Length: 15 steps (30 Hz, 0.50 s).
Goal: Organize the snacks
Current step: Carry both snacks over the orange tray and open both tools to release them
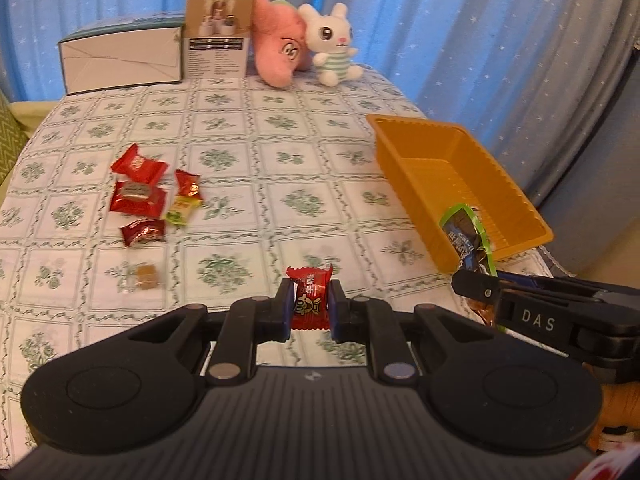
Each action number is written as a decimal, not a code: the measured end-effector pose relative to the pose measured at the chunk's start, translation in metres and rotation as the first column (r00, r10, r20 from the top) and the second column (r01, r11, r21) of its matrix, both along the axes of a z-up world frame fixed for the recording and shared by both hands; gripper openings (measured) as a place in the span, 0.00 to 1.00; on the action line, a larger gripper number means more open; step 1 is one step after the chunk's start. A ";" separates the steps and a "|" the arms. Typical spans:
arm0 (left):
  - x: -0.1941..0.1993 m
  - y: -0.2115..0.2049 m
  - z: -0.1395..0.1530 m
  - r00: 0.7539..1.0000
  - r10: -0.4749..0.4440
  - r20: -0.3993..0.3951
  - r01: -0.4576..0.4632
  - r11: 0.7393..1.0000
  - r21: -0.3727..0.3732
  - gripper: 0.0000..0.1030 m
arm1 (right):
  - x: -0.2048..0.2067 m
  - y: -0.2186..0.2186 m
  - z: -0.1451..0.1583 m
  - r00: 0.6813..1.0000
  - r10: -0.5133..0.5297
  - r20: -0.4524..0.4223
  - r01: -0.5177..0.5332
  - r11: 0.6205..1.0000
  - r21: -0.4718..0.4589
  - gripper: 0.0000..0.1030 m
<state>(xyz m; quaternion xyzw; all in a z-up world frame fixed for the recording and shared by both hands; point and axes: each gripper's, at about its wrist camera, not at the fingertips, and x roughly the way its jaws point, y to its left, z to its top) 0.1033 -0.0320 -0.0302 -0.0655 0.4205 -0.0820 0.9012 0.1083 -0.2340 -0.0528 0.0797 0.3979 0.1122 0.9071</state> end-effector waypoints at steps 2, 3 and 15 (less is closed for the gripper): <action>0.002 -0.009 0.002 1.000 -0.016 0.002 0.016 1.000 -0.003 0.15 | -0.001 -0.010 0.003 1.000 -0.018 0.002 0.018 1.000 0.001 0.25; 0.003 -0.013 0.003 1.000 -0.025 0.004 0.025 1.000 -0.004 0.15 | -0.001 -0.014 0.004 1.000 -0.026 0.003 0.026 1.000 0.001 0.25; 0.024 -0.067 0.010 0.992 -0.122 0.011 0.122 0.992 -0.010 0.15 | 0.001 -0.070 0.011 0.992 -0.122 0.012 0.122 0.992 0.006 0.25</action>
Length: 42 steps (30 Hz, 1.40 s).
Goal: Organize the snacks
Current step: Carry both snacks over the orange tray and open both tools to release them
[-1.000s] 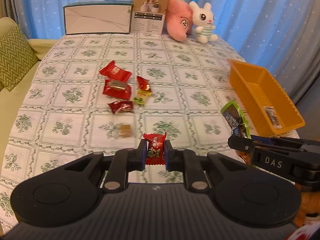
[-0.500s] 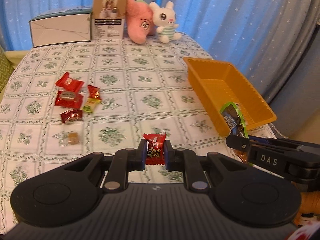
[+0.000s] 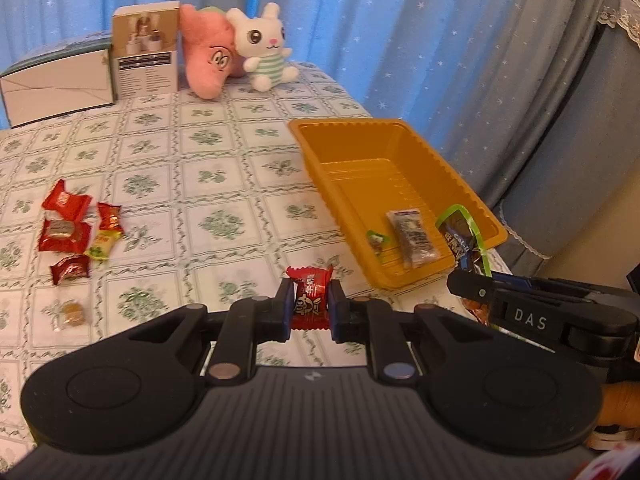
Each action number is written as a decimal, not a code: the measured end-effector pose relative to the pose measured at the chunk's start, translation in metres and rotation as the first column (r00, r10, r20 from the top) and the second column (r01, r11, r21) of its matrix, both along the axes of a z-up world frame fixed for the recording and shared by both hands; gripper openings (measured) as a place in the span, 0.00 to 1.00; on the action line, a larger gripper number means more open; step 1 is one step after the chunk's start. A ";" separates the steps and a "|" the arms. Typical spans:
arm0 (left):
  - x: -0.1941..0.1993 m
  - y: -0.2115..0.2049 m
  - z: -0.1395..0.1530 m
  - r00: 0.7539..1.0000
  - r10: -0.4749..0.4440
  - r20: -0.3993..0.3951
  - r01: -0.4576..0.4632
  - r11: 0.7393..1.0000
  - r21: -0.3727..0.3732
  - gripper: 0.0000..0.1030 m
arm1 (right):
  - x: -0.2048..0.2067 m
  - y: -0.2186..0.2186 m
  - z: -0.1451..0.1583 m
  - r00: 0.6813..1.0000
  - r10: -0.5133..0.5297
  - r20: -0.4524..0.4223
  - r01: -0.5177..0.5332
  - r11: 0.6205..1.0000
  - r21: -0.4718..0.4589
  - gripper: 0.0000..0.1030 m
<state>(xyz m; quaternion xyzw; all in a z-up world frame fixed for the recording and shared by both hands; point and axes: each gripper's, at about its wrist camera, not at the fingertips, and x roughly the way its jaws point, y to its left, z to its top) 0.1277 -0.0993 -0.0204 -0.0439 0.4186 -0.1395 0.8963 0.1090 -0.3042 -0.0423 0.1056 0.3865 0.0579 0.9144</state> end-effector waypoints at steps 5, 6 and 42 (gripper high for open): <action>0.012 -0.021 -0.001 0.999 -0.033 -0.001 0.033 0.999 -0.002 0.15 | 0.006 -0.021 0.002 0.999 -0.034 0.006 0.034 0.999 0.004 0.25; 0.014 -0.025 -0.001 0.999 -0.038 0.000 0.038 0.999 -0.002 0.15 | 0.008 -0.024 0.003 0.999 -0.040 0.007 0.040 0.999 0.005 0.25; 0.092 -0.101 -0.026 0.992 -0.123 -0.011 0.123 0.992 -0.001 0.15 | 0.091 -0.080 -0.006 0.998 -0.065 0.021 0.065 0.998 0.018 0.25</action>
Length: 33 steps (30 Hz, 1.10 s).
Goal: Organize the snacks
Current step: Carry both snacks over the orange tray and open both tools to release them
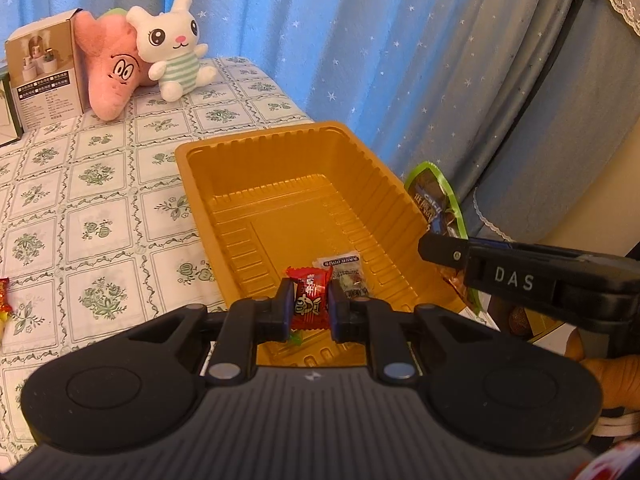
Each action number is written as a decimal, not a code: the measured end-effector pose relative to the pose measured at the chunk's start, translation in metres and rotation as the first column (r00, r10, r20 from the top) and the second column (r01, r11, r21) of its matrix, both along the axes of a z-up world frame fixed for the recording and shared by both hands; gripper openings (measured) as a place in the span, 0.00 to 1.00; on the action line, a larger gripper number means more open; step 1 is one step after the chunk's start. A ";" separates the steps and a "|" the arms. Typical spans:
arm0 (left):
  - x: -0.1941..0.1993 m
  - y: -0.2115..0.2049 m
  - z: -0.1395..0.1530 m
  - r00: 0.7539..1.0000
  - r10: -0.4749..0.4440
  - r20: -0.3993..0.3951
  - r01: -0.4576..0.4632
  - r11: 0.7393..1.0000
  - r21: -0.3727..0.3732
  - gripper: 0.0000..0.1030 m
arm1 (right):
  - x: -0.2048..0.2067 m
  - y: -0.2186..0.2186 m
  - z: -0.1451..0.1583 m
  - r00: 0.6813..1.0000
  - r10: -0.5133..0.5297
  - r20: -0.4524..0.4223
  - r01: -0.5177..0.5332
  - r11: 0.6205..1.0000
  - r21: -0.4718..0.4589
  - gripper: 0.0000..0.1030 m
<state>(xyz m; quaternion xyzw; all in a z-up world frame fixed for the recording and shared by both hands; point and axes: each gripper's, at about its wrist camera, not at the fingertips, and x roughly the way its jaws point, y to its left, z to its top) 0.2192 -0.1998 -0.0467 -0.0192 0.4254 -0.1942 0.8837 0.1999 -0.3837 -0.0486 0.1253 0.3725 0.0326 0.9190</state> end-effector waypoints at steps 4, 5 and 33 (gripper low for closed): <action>0.004 -0.003 -0.005 1.000 -0.003 0.000 0.003 1.000 0.006 0.15 | 0.003 -0.003 -0.003 1.000 -0.006 -0.003 0.006 1.000 0.002 0.25; 0.005 -0.004 -0.006 1.000 -0.005 -0.002 0.005 1.000 0.009 0.15 | 0.003 -0.004 -0.004 1.000 -0.007 -0.004 0.007 1.000 0.002 0.25; -0.024 0.042 -0.002 0.996 0.091 0.015 -0.091 0.996 0.005 0.21 | 0.013 0.017 -0.007 0.998 0.048 0.027 -0.051 0.994 0.101 0.26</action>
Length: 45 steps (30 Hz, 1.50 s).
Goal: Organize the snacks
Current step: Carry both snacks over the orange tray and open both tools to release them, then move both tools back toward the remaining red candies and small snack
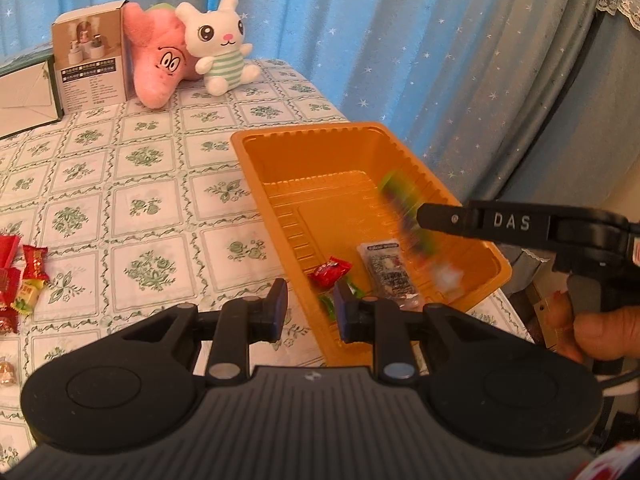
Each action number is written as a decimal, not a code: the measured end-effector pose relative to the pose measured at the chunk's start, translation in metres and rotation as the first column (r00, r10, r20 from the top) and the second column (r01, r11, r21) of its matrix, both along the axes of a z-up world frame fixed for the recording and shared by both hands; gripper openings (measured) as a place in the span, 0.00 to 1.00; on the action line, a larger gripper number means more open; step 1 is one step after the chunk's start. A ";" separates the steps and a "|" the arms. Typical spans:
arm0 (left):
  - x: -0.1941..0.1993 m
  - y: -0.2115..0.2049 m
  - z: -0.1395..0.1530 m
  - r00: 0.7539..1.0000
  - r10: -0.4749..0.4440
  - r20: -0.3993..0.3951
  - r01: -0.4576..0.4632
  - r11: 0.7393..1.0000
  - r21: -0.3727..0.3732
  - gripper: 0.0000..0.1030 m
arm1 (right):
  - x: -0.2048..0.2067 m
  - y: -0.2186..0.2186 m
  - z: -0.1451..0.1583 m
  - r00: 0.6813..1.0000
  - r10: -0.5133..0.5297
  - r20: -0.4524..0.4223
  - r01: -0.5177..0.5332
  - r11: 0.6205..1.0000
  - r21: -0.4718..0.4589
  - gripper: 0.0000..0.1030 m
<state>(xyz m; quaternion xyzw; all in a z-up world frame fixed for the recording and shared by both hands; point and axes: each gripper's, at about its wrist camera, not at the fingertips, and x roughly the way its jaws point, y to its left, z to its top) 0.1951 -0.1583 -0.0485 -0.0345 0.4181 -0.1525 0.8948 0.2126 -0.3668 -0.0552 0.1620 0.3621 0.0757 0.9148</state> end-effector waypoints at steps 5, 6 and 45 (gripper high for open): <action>-0.009 0.011 0.001 1.000 0.021 0.000 -0.021 1.000 -0.005 0.21 | -0.008 0.002 0.000 1.000 -0.005 -0.011 0.005 1.000 -0.011 0.26; -0.012 0.014 0.002 1.000 0.026 0.002 -0.026 1.000 -0.006 0.21 | -0.012 0.002 0.000 1.000 -0.012 -0.015 0.012 1.000 -0.013 0.26; -0.131 0.180 0.022 0.947 0.320 0.040 -0.322 0.946 0.042 0.21 | -0.120 0.117 0.013 0.990 0.135 -0.043 -0.138 0.988 -0.071 0.46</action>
